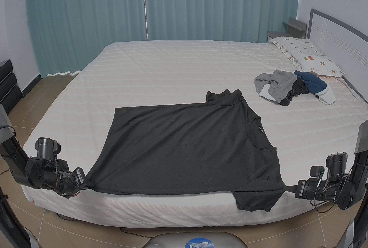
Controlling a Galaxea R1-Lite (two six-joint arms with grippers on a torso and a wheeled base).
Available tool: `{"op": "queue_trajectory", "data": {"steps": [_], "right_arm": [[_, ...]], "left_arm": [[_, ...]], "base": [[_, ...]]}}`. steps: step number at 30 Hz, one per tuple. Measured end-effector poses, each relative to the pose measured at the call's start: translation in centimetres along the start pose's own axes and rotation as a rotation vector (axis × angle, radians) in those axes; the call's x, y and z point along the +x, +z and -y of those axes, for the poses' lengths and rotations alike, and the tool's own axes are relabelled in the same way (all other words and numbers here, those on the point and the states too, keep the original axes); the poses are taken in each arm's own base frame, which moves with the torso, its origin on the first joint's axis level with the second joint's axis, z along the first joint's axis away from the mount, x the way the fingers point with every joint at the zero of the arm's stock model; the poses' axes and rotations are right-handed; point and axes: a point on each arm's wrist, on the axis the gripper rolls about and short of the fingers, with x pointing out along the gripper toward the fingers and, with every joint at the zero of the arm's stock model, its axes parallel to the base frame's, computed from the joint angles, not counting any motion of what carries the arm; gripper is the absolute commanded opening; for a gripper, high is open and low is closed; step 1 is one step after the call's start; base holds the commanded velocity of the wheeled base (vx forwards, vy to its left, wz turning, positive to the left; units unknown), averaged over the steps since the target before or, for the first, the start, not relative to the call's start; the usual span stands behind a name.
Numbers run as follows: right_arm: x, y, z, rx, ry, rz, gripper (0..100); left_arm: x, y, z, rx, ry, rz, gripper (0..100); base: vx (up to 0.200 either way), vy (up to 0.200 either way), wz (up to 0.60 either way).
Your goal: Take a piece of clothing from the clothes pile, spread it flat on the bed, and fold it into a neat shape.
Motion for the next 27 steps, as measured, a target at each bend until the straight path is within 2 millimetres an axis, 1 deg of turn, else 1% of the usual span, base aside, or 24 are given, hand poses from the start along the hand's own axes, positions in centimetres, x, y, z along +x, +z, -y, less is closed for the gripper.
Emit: {"op": "queue_trajectory", "data": {"steps": [6,12,18,27], "right_arm": [[-0.9,-0.5,0.3,-0.036,-0.022,-0.006,0],[-1.7,-0.5,0.7,-0.017,-0.047,-0.006,0],[-2.7,-1.1,0.5,0.004,-0.072,-0.060,0],[-4.9,-1.4,0.0,-0.029,-0.099,-0.090,0]], "left_arm": [[-0.1,-0.7,-0.4,0.059,0.032,-0.013,0],[-0.3,-1.5,-0.5,0.093,0.041,-0.036,0],[-0.5,-2.4,0.0,0.125,0.032,-0.055,0],[-0.8,-4.0,1.1,0.184,0.017,-0.084,0]], "base": [[0.000,0.000,0.00],[0.000,0.000,0.00],[0.000,0.000,0.00],[0.000,0.000,0.00]]}}
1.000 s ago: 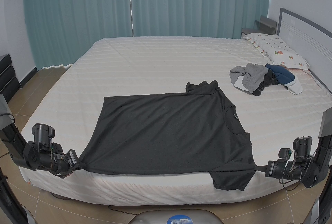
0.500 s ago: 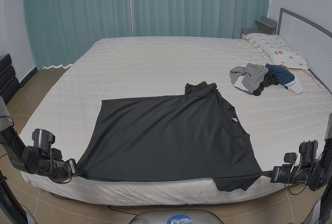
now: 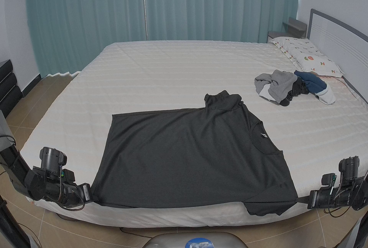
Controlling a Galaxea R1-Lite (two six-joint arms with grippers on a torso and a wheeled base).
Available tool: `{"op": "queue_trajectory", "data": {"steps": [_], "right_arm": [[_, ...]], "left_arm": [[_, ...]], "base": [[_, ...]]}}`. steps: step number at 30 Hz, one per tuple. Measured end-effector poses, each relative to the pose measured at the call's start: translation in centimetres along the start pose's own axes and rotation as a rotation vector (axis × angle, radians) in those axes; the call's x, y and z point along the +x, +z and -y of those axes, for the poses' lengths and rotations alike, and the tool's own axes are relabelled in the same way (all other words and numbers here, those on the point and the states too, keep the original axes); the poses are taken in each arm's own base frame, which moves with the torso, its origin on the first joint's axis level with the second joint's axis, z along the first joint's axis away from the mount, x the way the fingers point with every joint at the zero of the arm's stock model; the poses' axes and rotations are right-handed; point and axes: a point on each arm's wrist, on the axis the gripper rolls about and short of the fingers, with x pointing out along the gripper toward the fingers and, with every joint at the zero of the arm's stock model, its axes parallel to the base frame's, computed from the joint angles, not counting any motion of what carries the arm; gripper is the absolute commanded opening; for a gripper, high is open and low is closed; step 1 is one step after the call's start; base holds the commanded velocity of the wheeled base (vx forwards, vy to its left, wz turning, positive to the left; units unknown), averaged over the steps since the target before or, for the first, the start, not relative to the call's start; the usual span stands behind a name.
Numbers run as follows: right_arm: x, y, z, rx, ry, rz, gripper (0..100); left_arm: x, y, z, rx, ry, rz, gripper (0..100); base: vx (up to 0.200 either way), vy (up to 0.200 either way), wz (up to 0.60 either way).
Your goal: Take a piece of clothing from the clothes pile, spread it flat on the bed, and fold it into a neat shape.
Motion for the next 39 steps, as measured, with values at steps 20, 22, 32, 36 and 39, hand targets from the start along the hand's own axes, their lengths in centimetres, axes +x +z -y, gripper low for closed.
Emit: {"op": "queue_trajectory", "data": {"steps": [20,22,32,36,39], "right_arm": [[-2.9,-0.9,-0.1,-0.052,-0.048,-0.006,0],[-2.9,-1.0,-0.1,-0.049,-0.051,-0.014,0],[-3.5,-1.6,-0.4,-0.068,-0.052,-0.044,0],[-3.7,-1.0,-0.6,-0.081,-0.047,-0.009,0],[-3.8,0.0,-0.7,-0.083,-0.044,0.023,0]], "left_arm": [[-0.1,-2.4,0.5,0.115,0.172,-0.010,0],[-0.2,-2.6,0.6,0.121,0.175,-0.015,0],[-1.3,-3.0,1.3,0.143,0.169,-0.022,0],[-1.7,-2.2,1.8,0.124,0.158,0.032,0],[-1.8,-1.3,2.3,0.085,0.141,0.083,0]], "base": [[0.000,0.000,0.00],[0.000,0.000,0.00],[0.000,0.000,0.00],[0.000,0.000,0.00],[0.000,0.000,0.00]]}}
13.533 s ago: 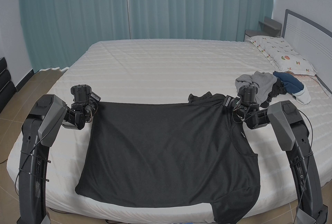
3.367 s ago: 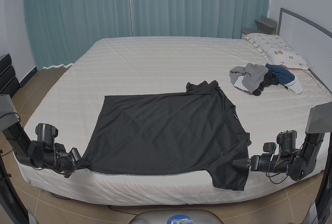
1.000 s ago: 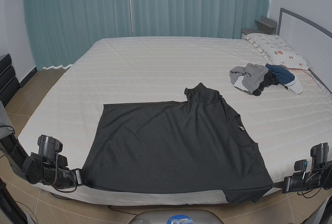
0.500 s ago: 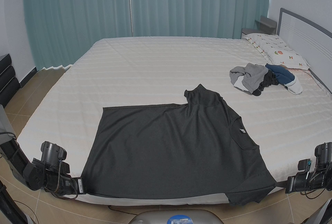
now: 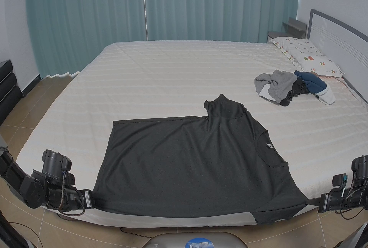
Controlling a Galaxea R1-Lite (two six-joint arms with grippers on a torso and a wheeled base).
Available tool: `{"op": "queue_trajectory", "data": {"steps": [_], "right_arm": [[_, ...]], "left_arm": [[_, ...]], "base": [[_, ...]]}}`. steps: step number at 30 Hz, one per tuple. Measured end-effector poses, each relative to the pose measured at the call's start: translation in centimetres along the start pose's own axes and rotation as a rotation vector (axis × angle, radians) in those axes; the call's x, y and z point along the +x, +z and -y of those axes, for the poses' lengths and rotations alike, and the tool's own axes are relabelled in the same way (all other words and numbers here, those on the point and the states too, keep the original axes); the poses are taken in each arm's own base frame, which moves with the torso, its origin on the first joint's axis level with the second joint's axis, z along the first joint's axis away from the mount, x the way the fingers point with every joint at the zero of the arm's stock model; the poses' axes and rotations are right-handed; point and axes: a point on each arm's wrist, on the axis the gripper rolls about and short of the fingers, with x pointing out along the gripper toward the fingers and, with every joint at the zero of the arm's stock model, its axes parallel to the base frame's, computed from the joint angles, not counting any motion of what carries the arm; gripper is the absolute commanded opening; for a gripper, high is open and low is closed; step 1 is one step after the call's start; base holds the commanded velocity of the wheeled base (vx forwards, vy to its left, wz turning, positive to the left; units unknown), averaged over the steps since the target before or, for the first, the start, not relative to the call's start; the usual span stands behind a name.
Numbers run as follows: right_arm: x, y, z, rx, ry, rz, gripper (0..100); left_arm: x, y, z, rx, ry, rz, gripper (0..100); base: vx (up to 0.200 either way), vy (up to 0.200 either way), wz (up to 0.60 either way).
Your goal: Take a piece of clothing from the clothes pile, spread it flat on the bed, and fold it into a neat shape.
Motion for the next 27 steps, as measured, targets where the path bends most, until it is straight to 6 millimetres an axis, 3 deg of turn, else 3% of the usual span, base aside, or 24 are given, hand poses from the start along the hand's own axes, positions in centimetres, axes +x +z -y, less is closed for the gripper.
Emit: {"op": "queue_trajectory", "data": {"steps": [15,27], "right_arm": [[2.3,6.4,-0.3,0.062,0.027,0.117,0],[3.7,9.4,-0.9,0.103,0.064,0.155,0]], "left_arm": [[0.2,6.0,2.5,-0.211,-0.114,0.291,0],[1.0,7.2,2.9,-0.221,-0.087,0.324,0]], "base": [[0.000,0.000,0.00],[0.000,0.000,0.00]]}}
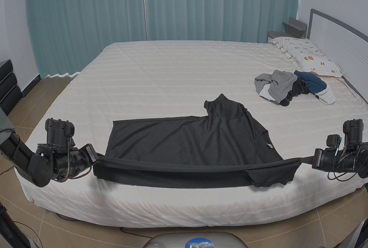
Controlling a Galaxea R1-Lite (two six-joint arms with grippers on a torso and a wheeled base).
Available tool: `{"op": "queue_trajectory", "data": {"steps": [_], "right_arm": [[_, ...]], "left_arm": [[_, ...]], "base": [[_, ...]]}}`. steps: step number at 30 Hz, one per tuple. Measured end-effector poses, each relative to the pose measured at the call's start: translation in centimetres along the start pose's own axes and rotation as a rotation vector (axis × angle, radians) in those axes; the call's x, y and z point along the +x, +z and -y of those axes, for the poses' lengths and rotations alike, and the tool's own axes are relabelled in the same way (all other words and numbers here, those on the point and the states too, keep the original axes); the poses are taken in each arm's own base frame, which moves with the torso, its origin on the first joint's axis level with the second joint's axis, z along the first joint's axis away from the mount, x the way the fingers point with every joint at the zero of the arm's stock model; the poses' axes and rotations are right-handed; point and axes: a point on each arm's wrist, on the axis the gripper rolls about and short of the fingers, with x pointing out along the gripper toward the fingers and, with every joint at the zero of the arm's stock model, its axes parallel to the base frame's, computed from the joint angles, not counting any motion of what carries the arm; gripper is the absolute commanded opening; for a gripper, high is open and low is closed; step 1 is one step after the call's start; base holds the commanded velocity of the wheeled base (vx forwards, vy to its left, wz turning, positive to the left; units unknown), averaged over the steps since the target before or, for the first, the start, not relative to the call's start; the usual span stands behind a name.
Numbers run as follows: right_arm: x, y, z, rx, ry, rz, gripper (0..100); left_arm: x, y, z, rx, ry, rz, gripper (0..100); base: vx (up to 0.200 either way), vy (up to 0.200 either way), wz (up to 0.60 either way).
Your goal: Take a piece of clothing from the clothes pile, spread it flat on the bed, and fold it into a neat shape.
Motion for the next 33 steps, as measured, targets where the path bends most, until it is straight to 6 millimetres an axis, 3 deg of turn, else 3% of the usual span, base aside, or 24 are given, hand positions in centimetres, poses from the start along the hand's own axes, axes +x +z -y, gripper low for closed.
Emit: {"op": "queue_trajectory", "data": {"steps": [11,24,33], "right_arm": [[2.2,0.8,0.5,0.001,0.005,-0.019,0],[6.5,2.4,1.0,0.004,0.009,-0.040,0],[8.9,3.3,0.9,0.031,0.003,-0.034,0]], "left_arm": [[2.6,0.3,0.2,-0.019,0.018,-0.019,0],[7.6,0.6,0.3,-0.045,0.108,0.010,0],[9.1,0.1,0.1,-0.058,0.120,-0.011,0]], "base": [[0.000,0.000,0.00],[0.000,0.000,0.00],[0.000,0.000,0.00]]}}
